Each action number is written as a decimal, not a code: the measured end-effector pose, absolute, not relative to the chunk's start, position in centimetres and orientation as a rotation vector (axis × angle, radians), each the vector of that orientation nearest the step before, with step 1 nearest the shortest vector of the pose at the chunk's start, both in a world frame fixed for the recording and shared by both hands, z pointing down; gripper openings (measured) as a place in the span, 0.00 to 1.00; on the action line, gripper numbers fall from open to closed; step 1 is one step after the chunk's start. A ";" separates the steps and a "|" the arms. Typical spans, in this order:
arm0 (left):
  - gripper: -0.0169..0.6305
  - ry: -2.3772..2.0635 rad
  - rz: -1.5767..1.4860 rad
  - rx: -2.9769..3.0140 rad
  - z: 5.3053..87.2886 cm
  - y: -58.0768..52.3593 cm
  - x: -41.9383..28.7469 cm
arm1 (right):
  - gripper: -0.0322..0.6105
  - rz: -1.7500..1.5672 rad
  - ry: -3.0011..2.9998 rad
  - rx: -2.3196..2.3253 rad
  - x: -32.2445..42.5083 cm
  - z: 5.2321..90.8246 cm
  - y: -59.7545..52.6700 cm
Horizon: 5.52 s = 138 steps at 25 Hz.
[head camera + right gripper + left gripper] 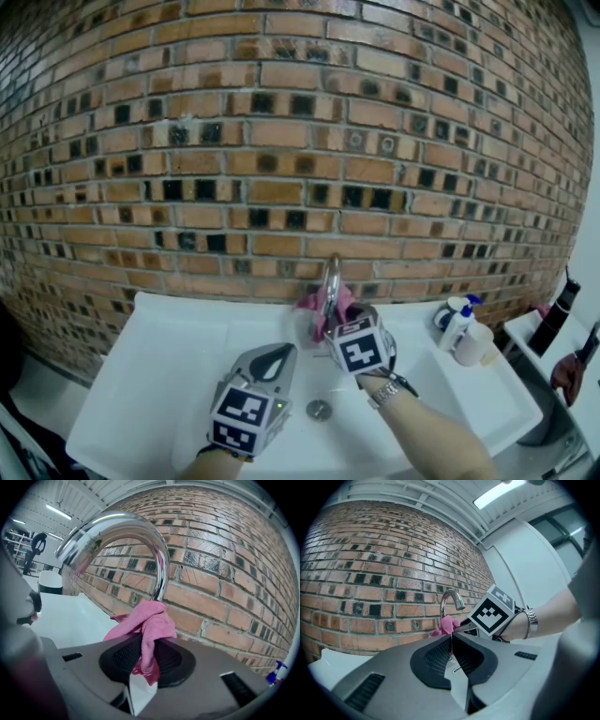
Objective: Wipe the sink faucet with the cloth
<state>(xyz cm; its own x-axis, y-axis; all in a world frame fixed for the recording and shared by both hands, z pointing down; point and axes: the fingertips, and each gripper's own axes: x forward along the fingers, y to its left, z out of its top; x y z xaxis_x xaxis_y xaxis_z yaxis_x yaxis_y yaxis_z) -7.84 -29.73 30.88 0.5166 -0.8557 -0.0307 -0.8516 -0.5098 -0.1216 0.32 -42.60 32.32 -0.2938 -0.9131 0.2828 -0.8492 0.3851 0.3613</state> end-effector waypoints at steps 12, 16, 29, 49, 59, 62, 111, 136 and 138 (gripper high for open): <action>0.04 1.489 -0.063 -2.629 31.0 -29.8 -7.9 | 0.15 -0.223 -2.193 1.495 0.4 34.2 -41.7; 0.04 1.490 -0.067 -2.628 31.1 -29.8 -7.8 | 0.15 -0.235 -2.201 1.455 -0.2 34.9 -41.4; 0.04 1.495 -0.080 -2.627 31.4 -30.0 -7.9 | 0.14 -0.201 -2.188 1.409 -0.7 37.4 -42.2; 0.04 1.479 -0.074 -2.633 31.1 -29.7 -7.7 | 0.14 -0.161 -2.134 1.365 -0.1 39.8 -42.7; 0.04 1.483 -0.082 -2.634 31.2 -29.8 -7.7 | 0.14 -0.137 -2.115 1.365 1.3 40.7 -42.6; 0.04 1.486 -0.083 -2.634 31.3 -29.9 -7.7 | 0.14 -0.149 -2.106 1.384 2.0 40.2 -42.5; 0.46 0.940 -0.311 -2.672 30.7 -25.2 -1.2 | 0.14 -0.606 -2.320 1.036 2.5 32.9 -28.5; 0.18 0.844 -0.497 -2.523 31.8 -24.5 -0.7 | 0.16 -0.847 -2.279 0.849 0.6 33.3 -25.7; 0.17 0.912 -0.465 -2.507 31.3 -25.3 -1.5 | 0.18 -0.828 -2.285 0.876 0.9 33.4 -26.0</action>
